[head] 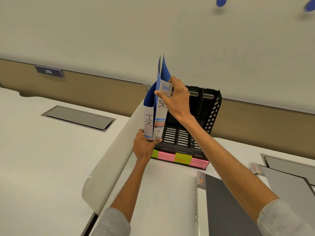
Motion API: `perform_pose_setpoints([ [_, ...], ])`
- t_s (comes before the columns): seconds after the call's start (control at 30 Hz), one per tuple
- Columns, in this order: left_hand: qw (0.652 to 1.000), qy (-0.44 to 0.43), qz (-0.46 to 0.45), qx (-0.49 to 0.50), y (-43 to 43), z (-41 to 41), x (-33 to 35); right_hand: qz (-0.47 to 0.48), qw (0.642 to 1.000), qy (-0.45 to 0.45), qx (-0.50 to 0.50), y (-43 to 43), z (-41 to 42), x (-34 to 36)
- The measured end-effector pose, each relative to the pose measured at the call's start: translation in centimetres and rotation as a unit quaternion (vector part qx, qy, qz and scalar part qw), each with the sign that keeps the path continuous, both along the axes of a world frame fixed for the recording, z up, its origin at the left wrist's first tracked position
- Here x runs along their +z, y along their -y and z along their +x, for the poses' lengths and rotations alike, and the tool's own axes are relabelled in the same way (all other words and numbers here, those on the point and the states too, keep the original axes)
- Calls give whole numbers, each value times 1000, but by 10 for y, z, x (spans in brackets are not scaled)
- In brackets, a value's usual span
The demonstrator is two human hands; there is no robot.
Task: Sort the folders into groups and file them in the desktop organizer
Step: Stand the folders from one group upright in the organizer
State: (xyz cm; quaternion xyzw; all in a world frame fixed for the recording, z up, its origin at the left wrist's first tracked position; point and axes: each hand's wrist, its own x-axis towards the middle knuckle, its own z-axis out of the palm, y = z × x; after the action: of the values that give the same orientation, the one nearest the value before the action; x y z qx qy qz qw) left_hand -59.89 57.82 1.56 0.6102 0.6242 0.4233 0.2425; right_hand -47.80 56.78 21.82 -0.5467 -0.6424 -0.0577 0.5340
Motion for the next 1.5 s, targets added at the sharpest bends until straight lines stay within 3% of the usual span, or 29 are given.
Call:
perform_pose_setpoints([
  [0.17,999,18,-12,-24,2,-3,-5,-1,1000,-24,-13,6,-2,-2],
  [0.4,993,38,-49,-103,-3,-19,0,-24,997,28,-62,9,-4,15],
  [0.47,991,52,-56,-112,-4,-17,-2,-65,995,57,-42,7,-3,31],
  [0.63,989,90,-47,-107,1,-11,-3,-164,973,106,119,-10,6,45],
  [1.5,989,73,-43,-122,11,-13,-2,-306,936,139,106,-37,-6,3],
])
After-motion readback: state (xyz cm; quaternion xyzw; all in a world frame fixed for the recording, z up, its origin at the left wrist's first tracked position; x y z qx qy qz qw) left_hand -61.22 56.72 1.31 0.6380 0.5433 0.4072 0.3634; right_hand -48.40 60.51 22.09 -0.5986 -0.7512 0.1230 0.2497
